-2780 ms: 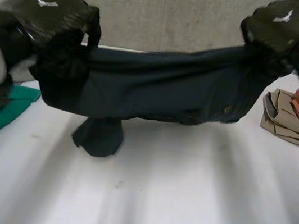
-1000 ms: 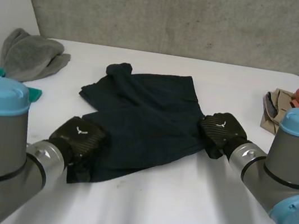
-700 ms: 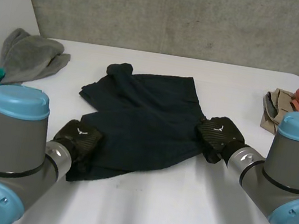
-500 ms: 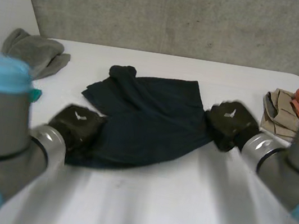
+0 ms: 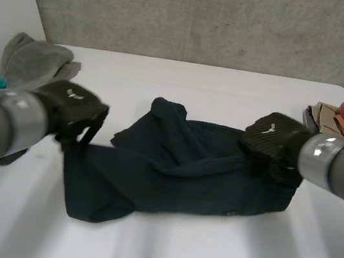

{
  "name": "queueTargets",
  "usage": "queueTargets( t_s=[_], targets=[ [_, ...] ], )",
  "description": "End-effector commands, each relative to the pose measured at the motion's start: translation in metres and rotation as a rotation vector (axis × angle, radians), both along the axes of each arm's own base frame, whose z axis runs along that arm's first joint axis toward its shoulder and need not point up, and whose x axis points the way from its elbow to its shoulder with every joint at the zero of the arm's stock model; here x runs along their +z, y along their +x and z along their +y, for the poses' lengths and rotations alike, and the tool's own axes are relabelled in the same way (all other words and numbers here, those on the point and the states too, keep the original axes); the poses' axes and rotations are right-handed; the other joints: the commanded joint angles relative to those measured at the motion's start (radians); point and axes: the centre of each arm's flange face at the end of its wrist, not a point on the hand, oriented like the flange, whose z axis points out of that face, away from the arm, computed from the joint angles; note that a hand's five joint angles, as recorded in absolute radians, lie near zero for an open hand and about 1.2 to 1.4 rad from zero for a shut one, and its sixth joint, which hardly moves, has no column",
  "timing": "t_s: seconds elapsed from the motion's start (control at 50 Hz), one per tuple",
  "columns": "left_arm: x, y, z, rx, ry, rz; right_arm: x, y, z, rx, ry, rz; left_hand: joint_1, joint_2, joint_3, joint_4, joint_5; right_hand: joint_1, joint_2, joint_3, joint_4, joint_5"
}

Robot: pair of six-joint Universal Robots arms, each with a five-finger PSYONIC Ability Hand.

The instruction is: Fold the laundry.

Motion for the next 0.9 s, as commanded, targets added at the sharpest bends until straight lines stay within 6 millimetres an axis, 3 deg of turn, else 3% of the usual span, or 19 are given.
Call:
queueTargets(
  t_s=[0.02, 0.06, 0.08, 0.14, 0.16, 0.24, 0.3, 0.38, 0.44, 0.52, 0.54, 0.6, 0.62, 0.68, 0.7, 0.76, 0.84, 0.9],
  targets=[
    [0.004, -0.037, -0.081, 0.050, -0.284, 0.142, -0.012, 0.032, -0.064, -0.118, -0.169, -0.132, 0.245, 0.198, 0.206, 0.198, 0.212, 0.291, 0.222, 0.206, 0.199, 0.206],
    [0.025, -0.039, -0.101, 0.067, -0.405, 0.209, 0.004, 0.038, -0.081, -0.145, -0.278, -0.209, 0.245, 0.198, 0.206, 0.198, 0.212, 0.291, 0.222, 0.206, 0.199, 0.206],
    [0.049, -0.042, -0.113, 0.071, -0.523, 0.280, 0.028, 0.043, -0.097, -0.166, -0.412, -0.305, 0.245, 0.198, 0.206, 0.198, 0.212, 0.291, 0.222, 0.206, 0.199, 0.206],
    [0.095, -0.041, -0.127, 0.080, -0.729, 0.402, 0.064, 0.049, -0.113, -0.175, -0.603, -0.466, 0.245, 0.198, 0.206, 0.198, 0.212, 0.291, 0.222, 0.206, 0.199, 0.206],
    [0.125, -0.038, -0.128, 0.088, -0.850, 0.494, 0.090, 0.051, -0.115, -0.159, -0.723, -0.581, 0.245, 0.198, 0.206, 0.198, 0.212, 0.291, 0.222, 0.206, 0.199, 0.206],
    [0.174, -0.023, -0.128, 0.100, -1.055, 0.702, 0.141, 0.050, -0.111, -0.081, -1.001, -0.834, 0.245, 0.198, 0.206, 0.198, 0.212, 0.291, 0.222, 0.206, 0.199, 0.206],
    [0.181, -0.018, -0.128, 0.094, -1.087, 0.759, 0.157, 0.048, -0.109, -0.031, -1.119, -0.920, 0.245, 0.198, 0.206, 0.198, 0.212, 0.291, 0.222, 0.206, 0.199, 0.206],
    [0.167, -0.011, -0.131, 0.106, -1.002, 0.739, 0.152, 0.044, -0.118, -0.008, -1.114, -0.920, 0.245, 0.198, 0.206, 0.198, 0.212, 0.291, 0.222, 0.206, 0.199, 0.206],
    [0.144, -0.008, -0.130, 0.125, -0.892, 0.695, 0.129, 0.047, -0.128, -0.014, -0.992, -0.892, 0.245, 0.198, 0.206, 0.198, 0.212, 0.291, 0.222, 0.206, 0.199, 0.206],
    [0.104, -0.010, -0.126, 0.128, -0.759, 0.638, 0.082, 0.053, -0.135, -0.033, -0.802, -0.822, 0.245, 0.198, 0.206, 0.198, 0.212, 0.291, 0.222, 0.206, 0.199, 0.206],
    [0.084, -0.013, -0.124, 0.117, -0.699, 0.609, 0.060, 0.053, -0.137, -0.046, -0.730, -0.777, 0.245, 0.198, 0.206, 0.198, 0.212, 0.291, 0.222, 0.206, 0.199, 0.206],
    [0.050, -0.019, -0.116, 0.091, -0.599, 0.566, 0.026, 0.052, -0.136, -0.068, -0.632, -0.701, 0.245, 0.198, 0.206, 0.198, 0.212, 0.291, 0.222, 0.206, 0.199, 0.206],
    [0.025, -0.023, -0.111, 0.077, -0.528, 0.530, 0.004, 0.053, -0.133, -0.073, -0.575, -0.652, 0.245, 0.198, 0.206, 0.198, 0.212, 0.291, 0.222, 0.206, 0.199, 0.206],
    [-0.012, -0.026, -0.102, 0.064, -0.426, 0.460, -0.030, 0.054, -0.127, -0.064, -0.498, -0.576, 0.245, 0.198, 0.206, 0.198, 0.212, 0.291, 0.222, 0.206, 0.199, 0.206],
    [-0.034, -0.027, -0.093, 0.060, -0.360, 0.401, -0.049, 0.053, -0.121, -0.053, -0.453, -0.523, 0.245, 0.198, 0.206, 0.198, 0.212, 0.291, 0.222, 0.206, 0.199, 0.206],
    [-0.068, -0.022, -0.073, 0.057, -0.235, 0.267, -0.083, 0.050, -0.106, -0.037, -0.368, -0.405, 0.245, 0.198, 0.206, 0.198, 0.212, 0.291, 0.222, 0.206, 0.199, 0.206],
    [-0.089, -0.010, -0.048, 0.071, -0.115, 0.124, -0.103, 0.040, -0.086, -0.037, -0.253, -0.289, 0.245, 0.198, 0.206, 0.198, 0.212, 0.291, 0.222, 0.206, 0.199, 0.206],
    [-0.089, -0.003, -0.033, 0.081, -0.075, 0.070, -0.102, 0.034, -0.076, -0.048, -0.184, -0.259, 0.245, 0.198, 0.206, 0.198, 0.212, 0.291, 0.222, 0.206, 0.199, 0.206]
  ],
)
